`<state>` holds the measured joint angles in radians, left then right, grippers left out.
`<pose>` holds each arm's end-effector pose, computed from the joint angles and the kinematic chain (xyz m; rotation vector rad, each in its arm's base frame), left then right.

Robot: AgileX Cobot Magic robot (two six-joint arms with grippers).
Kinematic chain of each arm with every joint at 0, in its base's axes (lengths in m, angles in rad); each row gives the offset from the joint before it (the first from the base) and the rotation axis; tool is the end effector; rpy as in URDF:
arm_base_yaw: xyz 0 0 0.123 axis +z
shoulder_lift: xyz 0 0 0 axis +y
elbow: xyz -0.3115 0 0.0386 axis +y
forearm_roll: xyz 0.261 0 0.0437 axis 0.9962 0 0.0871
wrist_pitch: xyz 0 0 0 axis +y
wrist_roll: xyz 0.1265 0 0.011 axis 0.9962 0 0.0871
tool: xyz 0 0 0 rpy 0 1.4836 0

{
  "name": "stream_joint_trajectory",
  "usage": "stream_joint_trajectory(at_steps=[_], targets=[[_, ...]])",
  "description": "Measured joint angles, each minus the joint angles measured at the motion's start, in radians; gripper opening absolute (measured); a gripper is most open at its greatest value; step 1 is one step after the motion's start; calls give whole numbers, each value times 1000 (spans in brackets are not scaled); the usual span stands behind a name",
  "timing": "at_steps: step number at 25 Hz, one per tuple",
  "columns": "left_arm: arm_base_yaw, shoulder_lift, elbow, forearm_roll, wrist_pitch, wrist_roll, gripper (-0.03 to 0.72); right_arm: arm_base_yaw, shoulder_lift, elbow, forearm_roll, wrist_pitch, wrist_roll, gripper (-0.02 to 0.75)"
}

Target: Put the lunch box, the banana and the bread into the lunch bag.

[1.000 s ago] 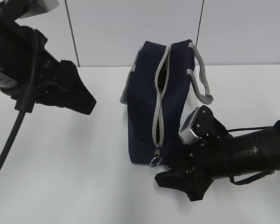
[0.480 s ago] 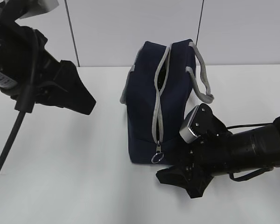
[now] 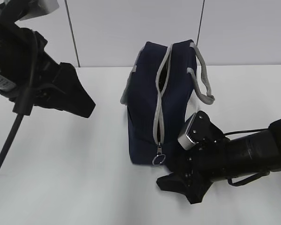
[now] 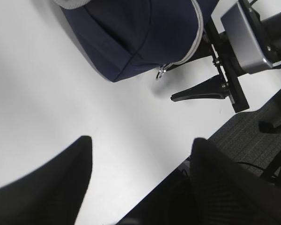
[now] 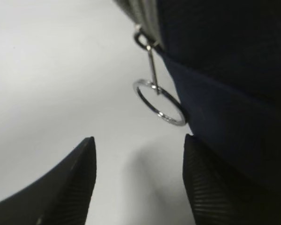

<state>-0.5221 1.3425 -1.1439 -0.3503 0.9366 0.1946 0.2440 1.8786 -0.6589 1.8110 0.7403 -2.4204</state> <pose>0.2387 -0.1779 0.3226 0.7565 2.5192 -0.5562 0.2906 0.1581 0.1019 -1.1388 2.0254 0.7407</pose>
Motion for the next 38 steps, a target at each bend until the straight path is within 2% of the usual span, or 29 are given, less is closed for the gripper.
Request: stream_joint_trajectory(at_steps=[12,22,33,35,38], targets=[[0,0,0,-1,22,0,445,0,0,-50,-2,-15,-4,456],[0,0,0,-1,23,0,445,0,0,-52,-43,111,21,456],[0,0,0,-2,23,0,445,0,0,-52,-11,15,35,456],[0,0,0,-2,23,0,445,0,0,-52,-8,8,37,444],[0,0,0,-2,23,0,445,0,0,-52,-6,4,37,355]])
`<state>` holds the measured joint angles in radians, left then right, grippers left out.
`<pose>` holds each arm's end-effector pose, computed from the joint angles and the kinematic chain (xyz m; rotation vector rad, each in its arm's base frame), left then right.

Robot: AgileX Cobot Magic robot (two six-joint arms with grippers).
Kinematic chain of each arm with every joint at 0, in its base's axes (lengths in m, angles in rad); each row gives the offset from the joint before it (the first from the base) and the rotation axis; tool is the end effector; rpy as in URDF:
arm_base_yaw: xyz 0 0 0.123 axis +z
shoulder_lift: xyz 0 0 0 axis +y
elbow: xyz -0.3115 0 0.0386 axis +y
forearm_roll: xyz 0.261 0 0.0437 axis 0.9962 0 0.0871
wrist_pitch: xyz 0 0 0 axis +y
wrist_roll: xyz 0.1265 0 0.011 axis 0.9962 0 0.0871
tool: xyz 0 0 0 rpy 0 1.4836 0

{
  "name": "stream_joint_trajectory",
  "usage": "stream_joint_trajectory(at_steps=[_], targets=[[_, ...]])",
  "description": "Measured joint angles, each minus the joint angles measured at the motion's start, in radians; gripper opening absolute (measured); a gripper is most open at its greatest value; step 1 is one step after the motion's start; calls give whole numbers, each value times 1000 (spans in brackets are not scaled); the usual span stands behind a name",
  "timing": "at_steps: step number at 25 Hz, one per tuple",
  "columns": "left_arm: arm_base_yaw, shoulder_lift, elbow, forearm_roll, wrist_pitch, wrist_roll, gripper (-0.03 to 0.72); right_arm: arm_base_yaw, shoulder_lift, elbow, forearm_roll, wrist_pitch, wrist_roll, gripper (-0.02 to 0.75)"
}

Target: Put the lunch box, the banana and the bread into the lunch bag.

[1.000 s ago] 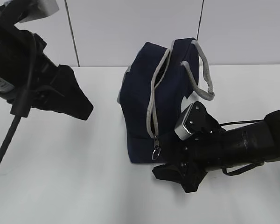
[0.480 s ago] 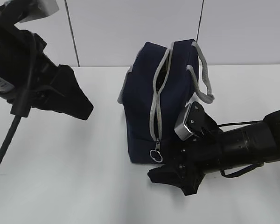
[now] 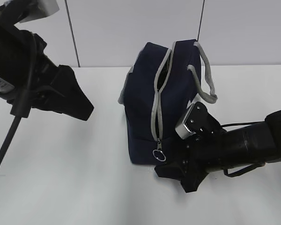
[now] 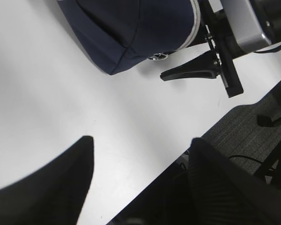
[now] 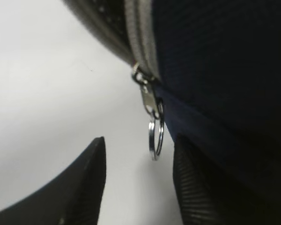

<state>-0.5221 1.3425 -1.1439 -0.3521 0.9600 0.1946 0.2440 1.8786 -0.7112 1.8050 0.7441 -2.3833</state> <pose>0.2361 -0.1773 0.3213 0.7679 2.5399 -0.5588 0.3053 0.1623 0.1123 -1.1124 1.9978 0.7395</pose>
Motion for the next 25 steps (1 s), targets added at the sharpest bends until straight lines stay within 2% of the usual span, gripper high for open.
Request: stream_joint_trajectory(at_steps=[3,5,13,15,21,25], targets=[[0,0,0,0,0,0,445,0,0,0,2,-4,0,260],[0,0,0,0,0,0,444,0,0,0,2,-4,0,232],[0,0,0,0,0,0,442,0,0,0,3,-5,0,204],[0,0,0,0,0,0,442,0,0,0,3,-5,0,175],[0,0,0,0,0,0,438,0,0,0,5,-7,7,4],[0,0,0,0,3,0,438,0,0,0,-5,-9,51,0]])
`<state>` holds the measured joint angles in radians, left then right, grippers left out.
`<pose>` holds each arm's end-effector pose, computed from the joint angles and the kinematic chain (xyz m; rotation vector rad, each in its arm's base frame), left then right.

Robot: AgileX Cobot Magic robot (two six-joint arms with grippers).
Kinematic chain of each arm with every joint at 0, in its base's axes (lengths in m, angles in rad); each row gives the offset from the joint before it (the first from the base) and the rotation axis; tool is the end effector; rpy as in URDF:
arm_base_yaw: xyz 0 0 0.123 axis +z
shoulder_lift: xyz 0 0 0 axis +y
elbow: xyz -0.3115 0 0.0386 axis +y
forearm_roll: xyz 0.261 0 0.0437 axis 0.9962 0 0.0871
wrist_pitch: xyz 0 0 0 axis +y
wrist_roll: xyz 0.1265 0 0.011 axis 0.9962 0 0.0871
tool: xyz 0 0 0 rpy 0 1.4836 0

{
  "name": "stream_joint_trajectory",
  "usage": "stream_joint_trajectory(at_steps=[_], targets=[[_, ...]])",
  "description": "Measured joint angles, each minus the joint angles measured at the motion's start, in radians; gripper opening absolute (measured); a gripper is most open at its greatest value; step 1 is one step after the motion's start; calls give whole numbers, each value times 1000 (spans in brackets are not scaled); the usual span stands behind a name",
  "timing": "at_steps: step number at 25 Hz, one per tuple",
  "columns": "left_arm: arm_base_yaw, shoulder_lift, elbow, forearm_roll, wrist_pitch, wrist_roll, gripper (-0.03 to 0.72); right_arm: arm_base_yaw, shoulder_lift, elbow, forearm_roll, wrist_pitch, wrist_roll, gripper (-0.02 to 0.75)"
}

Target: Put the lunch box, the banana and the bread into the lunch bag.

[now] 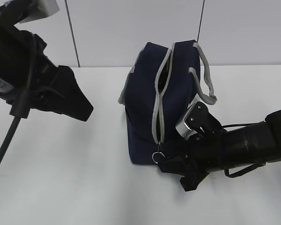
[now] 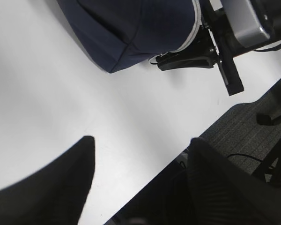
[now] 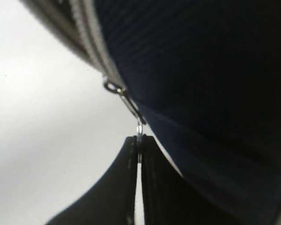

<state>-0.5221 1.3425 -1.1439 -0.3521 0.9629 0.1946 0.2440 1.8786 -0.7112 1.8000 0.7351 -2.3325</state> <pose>0.2358 -0.1772 0.3212 0.7694 2.5425 -0.5588 0.3053 0.1615 0.1113 -1.0713 2.0381 0.7558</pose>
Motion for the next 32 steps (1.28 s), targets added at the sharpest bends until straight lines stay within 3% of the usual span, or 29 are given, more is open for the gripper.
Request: stream_joint_trajectory(at_steps=[19,32], targets=[[0,0,0,0,6,0,435,0,-187,0,-351,-21,417,0],[0,0,0,0,6,0,435,0,-352,-5,-395,-21,470,0]])
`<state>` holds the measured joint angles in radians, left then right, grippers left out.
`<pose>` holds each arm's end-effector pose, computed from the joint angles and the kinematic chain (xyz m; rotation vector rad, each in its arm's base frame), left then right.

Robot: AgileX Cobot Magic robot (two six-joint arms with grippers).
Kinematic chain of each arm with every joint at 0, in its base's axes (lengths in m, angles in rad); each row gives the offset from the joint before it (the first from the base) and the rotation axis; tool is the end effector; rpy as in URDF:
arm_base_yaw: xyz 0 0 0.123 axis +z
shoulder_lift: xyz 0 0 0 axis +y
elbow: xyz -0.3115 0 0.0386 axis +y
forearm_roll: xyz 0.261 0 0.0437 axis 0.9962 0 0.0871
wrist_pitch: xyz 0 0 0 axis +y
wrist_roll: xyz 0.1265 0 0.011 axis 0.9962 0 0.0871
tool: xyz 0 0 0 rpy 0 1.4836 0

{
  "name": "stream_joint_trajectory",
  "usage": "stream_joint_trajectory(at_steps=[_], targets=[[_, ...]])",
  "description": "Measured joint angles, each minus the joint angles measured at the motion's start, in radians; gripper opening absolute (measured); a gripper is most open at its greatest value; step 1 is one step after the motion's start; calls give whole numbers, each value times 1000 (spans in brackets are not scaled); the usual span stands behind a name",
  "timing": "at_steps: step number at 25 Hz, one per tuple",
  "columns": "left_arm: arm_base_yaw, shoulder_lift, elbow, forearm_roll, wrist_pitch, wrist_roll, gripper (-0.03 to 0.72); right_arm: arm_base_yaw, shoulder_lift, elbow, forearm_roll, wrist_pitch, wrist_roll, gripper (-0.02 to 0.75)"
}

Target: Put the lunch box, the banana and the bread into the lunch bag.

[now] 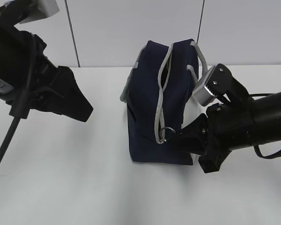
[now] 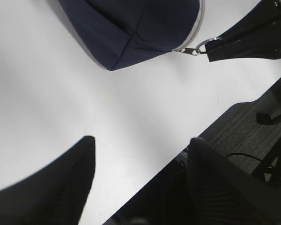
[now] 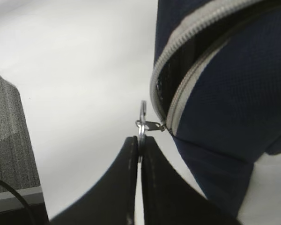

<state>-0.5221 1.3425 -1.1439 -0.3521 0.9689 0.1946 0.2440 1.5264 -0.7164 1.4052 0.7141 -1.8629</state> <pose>0.2352 -0.1770 0.3208 0.7725 2.5477 -0.5588 0.2705 0.1519 0.2033 -1.1185 1.9947 0.7123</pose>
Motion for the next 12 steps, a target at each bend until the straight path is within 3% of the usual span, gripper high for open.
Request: stream_joint_trajectory(at_steps=[12], targets=[[0,0,0,-2,0,0,435,0,-39,-102,-8,2,28,0]])
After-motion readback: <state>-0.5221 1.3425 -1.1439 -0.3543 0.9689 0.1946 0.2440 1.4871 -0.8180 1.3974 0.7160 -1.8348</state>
